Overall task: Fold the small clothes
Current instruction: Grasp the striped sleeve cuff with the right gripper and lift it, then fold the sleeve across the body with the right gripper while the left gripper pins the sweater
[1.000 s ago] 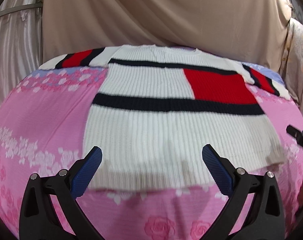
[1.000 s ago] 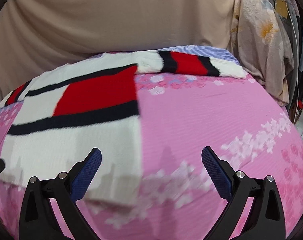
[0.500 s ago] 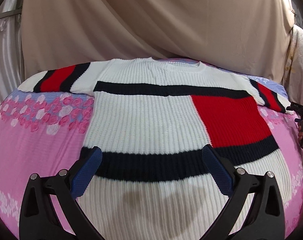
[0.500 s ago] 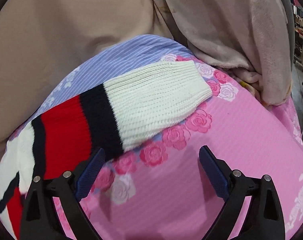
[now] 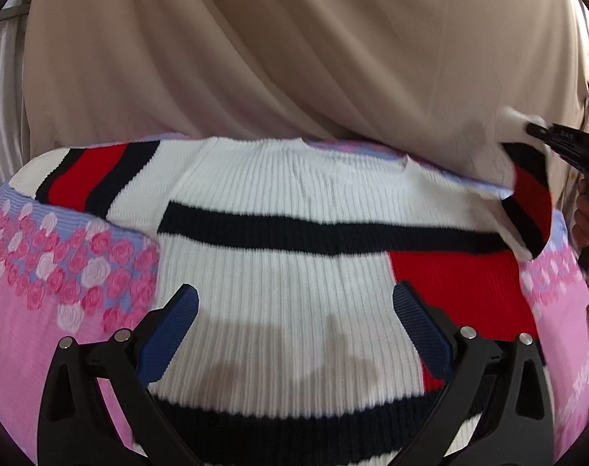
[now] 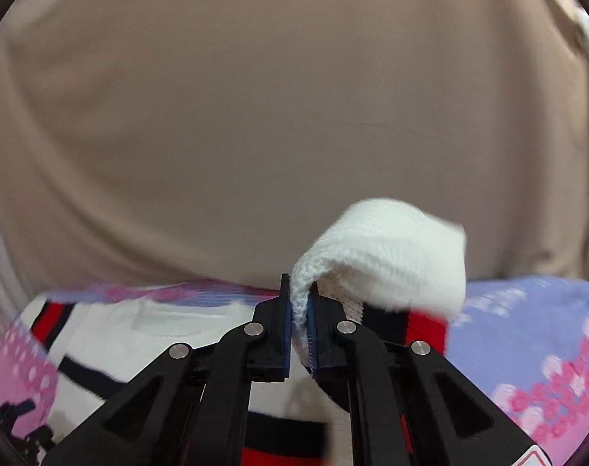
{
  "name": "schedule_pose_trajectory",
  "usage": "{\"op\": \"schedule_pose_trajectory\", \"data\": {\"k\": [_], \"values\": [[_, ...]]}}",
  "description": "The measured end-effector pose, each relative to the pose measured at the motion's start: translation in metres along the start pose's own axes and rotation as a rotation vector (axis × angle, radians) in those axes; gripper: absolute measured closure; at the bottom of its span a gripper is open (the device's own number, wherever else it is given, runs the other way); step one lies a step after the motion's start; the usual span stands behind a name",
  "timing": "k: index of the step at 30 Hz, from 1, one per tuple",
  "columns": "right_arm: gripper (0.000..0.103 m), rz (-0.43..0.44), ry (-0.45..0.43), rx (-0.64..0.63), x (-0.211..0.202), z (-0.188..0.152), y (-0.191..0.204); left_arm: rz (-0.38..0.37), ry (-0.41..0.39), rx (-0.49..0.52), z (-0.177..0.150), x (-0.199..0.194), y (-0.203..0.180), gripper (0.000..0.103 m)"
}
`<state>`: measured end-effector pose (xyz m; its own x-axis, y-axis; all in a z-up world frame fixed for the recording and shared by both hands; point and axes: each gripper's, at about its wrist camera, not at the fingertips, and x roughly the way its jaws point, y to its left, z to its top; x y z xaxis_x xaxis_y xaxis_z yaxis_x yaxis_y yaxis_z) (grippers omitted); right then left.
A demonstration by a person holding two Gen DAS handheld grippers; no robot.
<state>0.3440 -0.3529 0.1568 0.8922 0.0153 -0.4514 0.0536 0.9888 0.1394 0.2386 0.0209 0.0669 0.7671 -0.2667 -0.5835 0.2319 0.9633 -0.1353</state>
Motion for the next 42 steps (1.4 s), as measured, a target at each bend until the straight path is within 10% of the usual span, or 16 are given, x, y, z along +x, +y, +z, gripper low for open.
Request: {"op": "schedule_pose_trajectory", "data": {"k": [7,10,12,18,21,26,27,30,34,38,42], "values": [[0.089,0.146,0.281,-0.198,0.109,-0.077,0.129,-0.053,0.067,-0.104,0.022,0.048,0.025,0.005],[0.08,0.122,0.262,-0.15,0.09,-0.086,0.102,-0.06,0.097,-0.129,0.026,0.068,0.038,0.005],[0.056,0.087,0.223,-0.068,0.065,-0.082,0.066,-0.07,0.103,-0.138,0.031,0.079,0.045,0.005],[0.043,-0.192,0.207,0.096,0.026,-0.081,-0.052,-0.112,0.199,-0.217,0.043,0.128,0.054,0.005],[0.043,-0.227,0.257,0.209,0.037,-0.084,-0.094,-0.087,0.192,-0.173,0.049,0.135,0.044,0.013],[0.042,-0.234,0.319,0.204,0.076,-0.09,-0.098,-0.097,0.197,-0.091,0.063,0.142,0.027,0.089],[0.058,-0.218,0.34,0.197,0.086,-0.09,-0.095,-0.091,0.186,-0.076,0.067,0.141,0.026,0.096],[0.092,-0.192,0.267,0.185,0.08,-0.074,-0.086,-0.098,0.095,-0.062,0.09,0.122,0.026,0.097],[0.093,-0.125,0.054,0.267,0.033,-0.059,-0.097,-0.085,-0.058,-0.045,0.121,0.092,0.027,0.097],[0.092,-0.228,0.304,0.285,0.094,-0.1,-0.128,-0.01,0.059,-0.004,0.108,0.141,0.023,0.096],[0.083,-0.244,0.211,0.264,0.055,-0.088,-0.117,0.045,0.095,0.036,0.079,0.168,0.019,0.096]]}}
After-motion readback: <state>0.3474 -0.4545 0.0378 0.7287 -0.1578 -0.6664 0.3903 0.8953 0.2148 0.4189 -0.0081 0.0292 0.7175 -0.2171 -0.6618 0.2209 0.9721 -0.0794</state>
